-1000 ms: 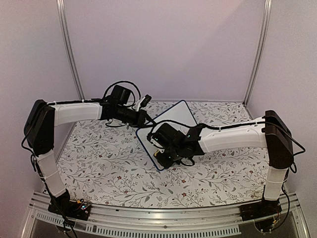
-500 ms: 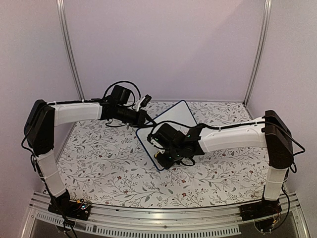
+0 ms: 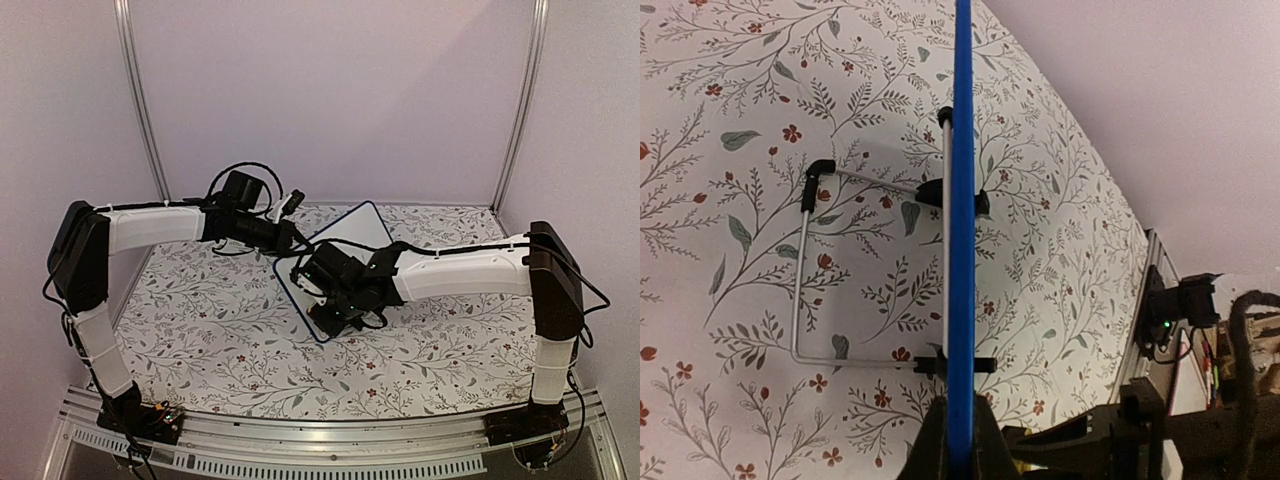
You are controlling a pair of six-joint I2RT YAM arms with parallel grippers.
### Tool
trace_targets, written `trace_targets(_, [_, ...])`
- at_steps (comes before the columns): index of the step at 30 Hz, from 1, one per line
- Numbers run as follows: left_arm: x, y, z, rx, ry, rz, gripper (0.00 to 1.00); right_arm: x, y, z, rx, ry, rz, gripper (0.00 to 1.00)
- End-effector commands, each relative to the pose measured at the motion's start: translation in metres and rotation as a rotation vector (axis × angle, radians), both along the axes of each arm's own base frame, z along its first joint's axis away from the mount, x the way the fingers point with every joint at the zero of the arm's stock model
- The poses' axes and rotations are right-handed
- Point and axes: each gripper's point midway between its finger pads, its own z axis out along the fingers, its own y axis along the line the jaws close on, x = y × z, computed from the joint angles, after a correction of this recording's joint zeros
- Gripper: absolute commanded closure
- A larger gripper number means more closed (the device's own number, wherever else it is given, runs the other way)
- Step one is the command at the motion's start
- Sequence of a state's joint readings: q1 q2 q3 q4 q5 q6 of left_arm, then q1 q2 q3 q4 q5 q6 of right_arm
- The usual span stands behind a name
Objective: Erase the whiteboard
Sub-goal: Erase the whiteboard at the center of the board.
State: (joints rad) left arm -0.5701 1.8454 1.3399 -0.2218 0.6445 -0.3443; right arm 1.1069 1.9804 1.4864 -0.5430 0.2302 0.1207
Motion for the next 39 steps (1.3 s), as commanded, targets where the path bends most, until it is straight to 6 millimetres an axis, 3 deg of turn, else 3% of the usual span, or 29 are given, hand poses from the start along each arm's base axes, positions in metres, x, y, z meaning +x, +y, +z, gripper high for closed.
trace_targets(1, [-0.014, -0.004, -0.004, 0.023, 0.018, -0.028, 1.00, 0.019, 0.025, 0.018, 0.108, -0.068, -0.005, 0.85])
trace_targets(9, [-0.013, -0.003, -0.004, 0.028, 0.015, -0.023, 1.00, 0.029, 0.026, 0.049, 0.169, -0.144, -0.044, 0.85])
trace_targets(12, [-0.015, -0.004, -0.002, 0.025, 0.011, -0.027, 1.00, 0.028, 0.024, 0.051, 0.195, -0.152, -0.046, 0.85])
trace_targets(15, [-0.015, -0.005, -0.004, 0.028, 0.013, -0.027, 1.00, 0.024, 0.025, 0.043, 0.180, -0.124, -0.032, 0.85])
trace_targets(18, [-0.015, -0.005, -0.003, 0.027, 0.013, -0.029, 1.00, 0.017, 0.018, 0.017, 0.109, -0.073, -0.027, 0.85])
trace_targets(27, [-0.015, -0.006, -0.004, 0.025, 0.017, -0.032, 1.00, -0.001, -0.028, -0.026, -0.034, -0.025, -0.036, 0.85])
trace_targets(32, [-0.015, -0.005, -0.006, 0.028, 0.021, -0.031, 1.00, 0.007, -0.030, -0.024, 0.004, -0.024, -0.077, 0.85])
trace_targets(39, [-0.014, -0.005, -0.005, 0.031, 0.014, -0.027, 1.00, 0.036, -0.017, 0.001, 0.139, -0.038, -0.136, 0.85])
